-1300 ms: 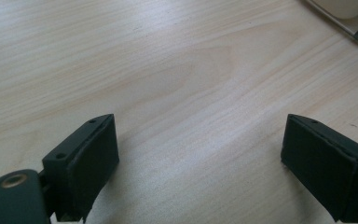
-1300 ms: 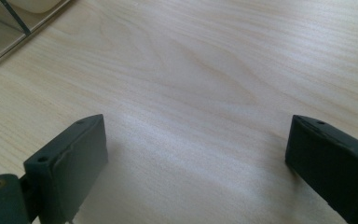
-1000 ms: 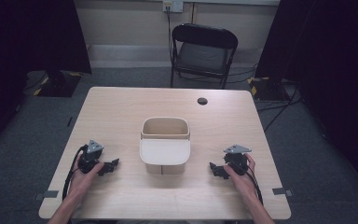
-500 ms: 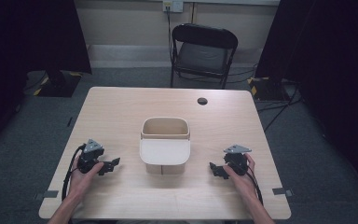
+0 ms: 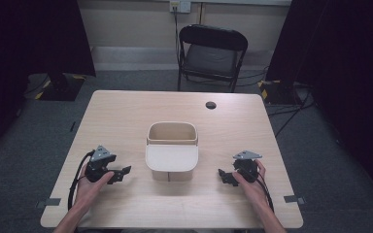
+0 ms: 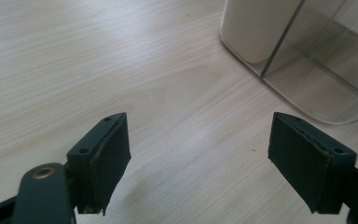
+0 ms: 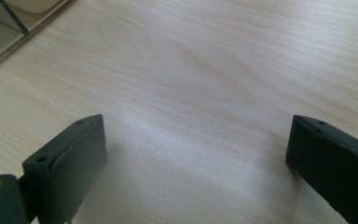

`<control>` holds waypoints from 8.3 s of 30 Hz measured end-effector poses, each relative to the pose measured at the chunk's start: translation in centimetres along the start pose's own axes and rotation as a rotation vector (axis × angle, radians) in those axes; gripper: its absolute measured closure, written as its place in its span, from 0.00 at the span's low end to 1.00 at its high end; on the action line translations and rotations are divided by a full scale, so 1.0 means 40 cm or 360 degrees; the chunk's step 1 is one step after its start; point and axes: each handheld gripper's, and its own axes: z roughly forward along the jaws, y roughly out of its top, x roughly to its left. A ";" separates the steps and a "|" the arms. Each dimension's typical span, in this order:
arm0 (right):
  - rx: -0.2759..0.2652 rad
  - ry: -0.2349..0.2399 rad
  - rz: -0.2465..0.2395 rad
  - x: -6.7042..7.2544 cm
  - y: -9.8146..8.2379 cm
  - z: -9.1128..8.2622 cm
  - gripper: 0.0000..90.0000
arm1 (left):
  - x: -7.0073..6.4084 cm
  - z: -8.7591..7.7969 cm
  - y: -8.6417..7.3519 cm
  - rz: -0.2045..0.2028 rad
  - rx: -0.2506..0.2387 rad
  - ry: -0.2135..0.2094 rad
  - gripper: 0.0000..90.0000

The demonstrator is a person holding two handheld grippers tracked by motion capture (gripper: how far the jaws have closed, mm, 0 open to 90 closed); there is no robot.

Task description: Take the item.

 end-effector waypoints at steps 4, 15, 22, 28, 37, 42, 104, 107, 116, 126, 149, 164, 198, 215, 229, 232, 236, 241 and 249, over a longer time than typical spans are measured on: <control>0.0000 0.0000 0.0000 0.000 0.000 0.000 0.05 | -0.009 -0.005 0.006 0.0001 -0.0031 -0.0041 0.23; 0.0000 -0.0001 0.0000 0.000 0.000 0.000 0.05 | -0.043 -0.012 0.024 0.0048 -0.0106 -0.0114 0.24; 0.0000 -0.0001 0.0000 0.000 0.000 0.000 0.05 | -0.066 -0.011 0.032 0.0074 -0.0118 -0.0173 0.24; 0.0000 -0.0001 0.0000 0.000 0.000 0.000 0.05 | -0.080 -0.011 0.038 0.0062 -0.0165 -0.0229 0.25; 0.0000 -0.0001 0.0000 0.000 0.000 0.000 0.05 | -0.103 -0.008 0.048 0.0106 -0.0184 -0.0271 0.25; 0.0000 0.0000 0.0000 0.000 0.000 0.000 0.05 | -0.112 -0.006 0.050 0.0128 -0.0177 -0.0300 0.24; 0.0001 0.0000 0.0000 0.000 0.000 0.000 0.05 | -0.156 0.000 0.089 0.0183 -0.0321 -0.0438 0.24; 0.0001 0.0000 0.0000 0.000 0.000 0.000 0.05 | -0.154 0.001 0.091 0.0181 -0.0312 -0.0444 0.24; 0.0000 0.0000 0.0000 0.000 0.000 0.000 0.05 | -0.156 0.004 0.106 0.0147 -0.0314 -0.0457 0.24; 0.0001 0.0000 0.0000 0.000 0.000 0.000 0.05 | -0.152 -0.001 0.107 0.0143 -0.0322 -0.0460 0.24; 0.0001 0.0000 0.0000 0.000 0.000 0.000 0.05 | -0.166 -0.008 0.127 0.0150 -0.0351 -0.0491 0.24; -0.0001 0.0001 -0.0002 0.000 0.000 0.000 0.05 | -0.165 -0.012 0.137 0.0167 -0.0367 -0.0456 0.23; 0.0001 0.0000 0.0001 0.000 0.000 0.000 0.05 | -0.155 -0.020 0.157 0.0153 -0.0418 -0.0445 0.23; 0.0001 0.0000 0.0001 0.000 0.000 0.000 0.05 | -0.150 -0.016 0.162 0.0139 -0.0421 -0.0458 0.23; -0.0001 0.0000 -0.0002 0.000 0.000 0.000 0.05 | -0.151 -0.021 0.176 0.0137 -0.0449 -0.0471 0.23; -0.0001 0.0001 -0.0003 0.000 0.000 0.000 0.05 | -0.150 -0.022 0.177 0.0152 -0.0446 -0.0469 0.23; 0.0001 -0.0001 0.0001 0.000 0.000 0.000 0.05 | -0.148 -0.024 0.179 0.0161 -0.0444 -0.0462 0.23; -0.0001 0.0001 -0.0002 0.000 0.000 0.000 0.05 | -0.150 -0.025 0.180 0.0156 -0.0470 -0.0467 0.24; -0.0001 0.0000 -0.0003 0.000 0.000 0.000 0.05 | -0.148 -0.024 0.183 0.0152 -0.0464 -0.0464 0.23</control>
